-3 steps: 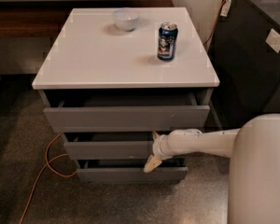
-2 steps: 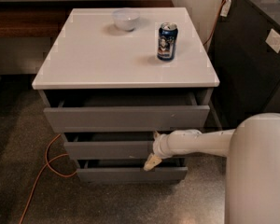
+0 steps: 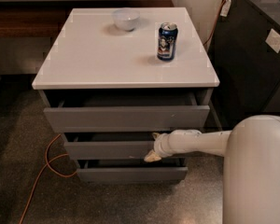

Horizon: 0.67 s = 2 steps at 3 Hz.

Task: Open middle drawer

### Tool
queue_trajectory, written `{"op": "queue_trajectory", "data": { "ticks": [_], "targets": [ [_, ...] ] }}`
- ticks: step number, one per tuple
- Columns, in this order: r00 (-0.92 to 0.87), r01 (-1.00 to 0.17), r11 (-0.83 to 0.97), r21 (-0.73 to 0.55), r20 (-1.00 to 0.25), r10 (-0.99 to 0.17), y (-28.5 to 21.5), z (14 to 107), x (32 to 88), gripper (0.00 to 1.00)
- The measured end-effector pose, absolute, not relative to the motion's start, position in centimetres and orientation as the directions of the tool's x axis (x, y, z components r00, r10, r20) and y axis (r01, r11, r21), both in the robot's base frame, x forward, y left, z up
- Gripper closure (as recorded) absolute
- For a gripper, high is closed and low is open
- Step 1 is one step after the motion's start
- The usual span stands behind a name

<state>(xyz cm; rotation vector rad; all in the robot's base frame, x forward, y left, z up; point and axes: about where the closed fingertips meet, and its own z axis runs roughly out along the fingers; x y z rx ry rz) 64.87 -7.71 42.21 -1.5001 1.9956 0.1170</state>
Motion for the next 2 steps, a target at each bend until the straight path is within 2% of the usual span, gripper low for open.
{"op": "queue_trajectory", "data": {
  "ticks": [2],
  "targets": [
    [-0.16,-0.9,0.344,-0.266,-0.533,-0.831,-7.57,42.2,64.5,0.73]
  ]
}}
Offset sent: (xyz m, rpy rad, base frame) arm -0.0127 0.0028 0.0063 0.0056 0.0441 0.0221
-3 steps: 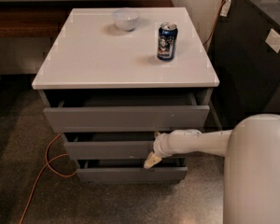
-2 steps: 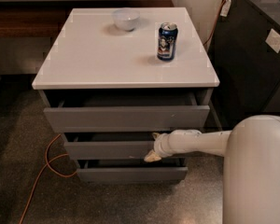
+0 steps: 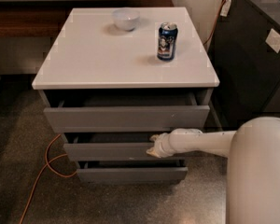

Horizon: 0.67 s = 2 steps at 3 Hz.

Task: Open middle drawer

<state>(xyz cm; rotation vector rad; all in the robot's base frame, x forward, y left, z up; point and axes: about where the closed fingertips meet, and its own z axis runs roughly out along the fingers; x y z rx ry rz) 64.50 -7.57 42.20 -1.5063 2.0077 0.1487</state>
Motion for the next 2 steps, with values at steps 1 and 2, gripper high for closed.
{"op": "queue_trajectory", "data": {
  "ticks": [1,2],
  "targets": [
    [-0.158,-0.916,0.325,-0.237,-0.533,-0.832,-6.98,42.61,62.67,0.95],
    [-0.157,-0.917,0.323,-0.234,-0.533,-0.832,-6.92,42.76,62.49,1.0]
  ]
}}
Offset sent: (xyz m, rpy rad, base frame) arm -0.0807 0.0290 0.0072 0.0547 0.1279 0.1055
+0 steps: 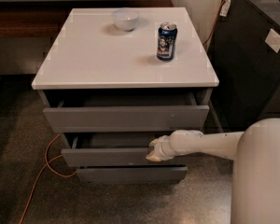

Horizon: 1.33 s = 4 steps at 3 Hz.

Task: Open middle drawer

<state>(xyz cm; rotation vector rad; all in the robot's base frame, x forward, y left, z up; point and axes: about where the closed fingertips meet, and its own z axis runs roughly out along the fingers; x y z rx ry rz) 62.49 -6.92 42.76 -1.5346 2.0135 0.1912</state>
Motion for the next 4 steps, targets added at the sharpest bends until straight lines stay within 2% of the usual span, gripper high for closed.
{"op": "queue_trajectory", "data": {
  "ticks": [4],
  "targets": [
    [-0.156,-0.921,0.318,-0.224,-0.535,-0.83,-6.77,42.69,61.95,1.0]
  ]
}}
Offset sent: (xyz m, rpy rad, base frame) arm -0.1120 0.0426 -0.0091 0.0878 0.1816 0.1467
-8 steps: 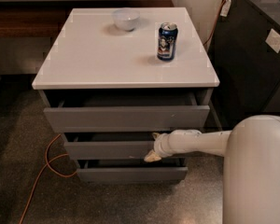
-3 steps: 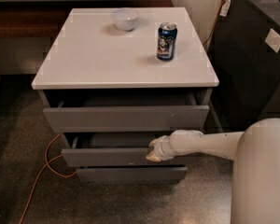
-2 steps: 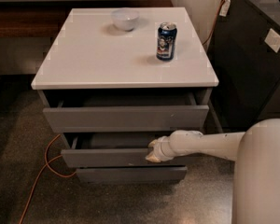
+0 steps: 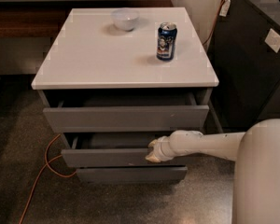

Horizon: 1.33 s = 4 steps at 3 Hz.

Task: Open middle drawer

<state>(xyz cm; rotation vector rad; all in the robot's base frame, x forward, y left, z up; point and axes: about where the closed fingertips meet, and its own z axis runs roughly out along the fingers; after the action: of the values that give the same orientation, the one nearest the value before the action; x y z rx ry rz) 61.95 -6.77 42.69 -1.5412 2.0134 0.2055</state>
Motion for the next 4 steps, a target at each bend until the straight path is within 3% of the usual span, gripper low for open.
{"op": "queue_trajectory", "data": {
  "ticks": [3,4],
  "targets": [
    [-0.156,-0.921,0.317,-0.224,-0.535,-0.83,-6.77,42.69,61.94,1.0],
    [-0.156,-0.921,0.317,-0.224,-0.535,-0.83,-6.76,42.69,61.93,0.89]
  ]
}}
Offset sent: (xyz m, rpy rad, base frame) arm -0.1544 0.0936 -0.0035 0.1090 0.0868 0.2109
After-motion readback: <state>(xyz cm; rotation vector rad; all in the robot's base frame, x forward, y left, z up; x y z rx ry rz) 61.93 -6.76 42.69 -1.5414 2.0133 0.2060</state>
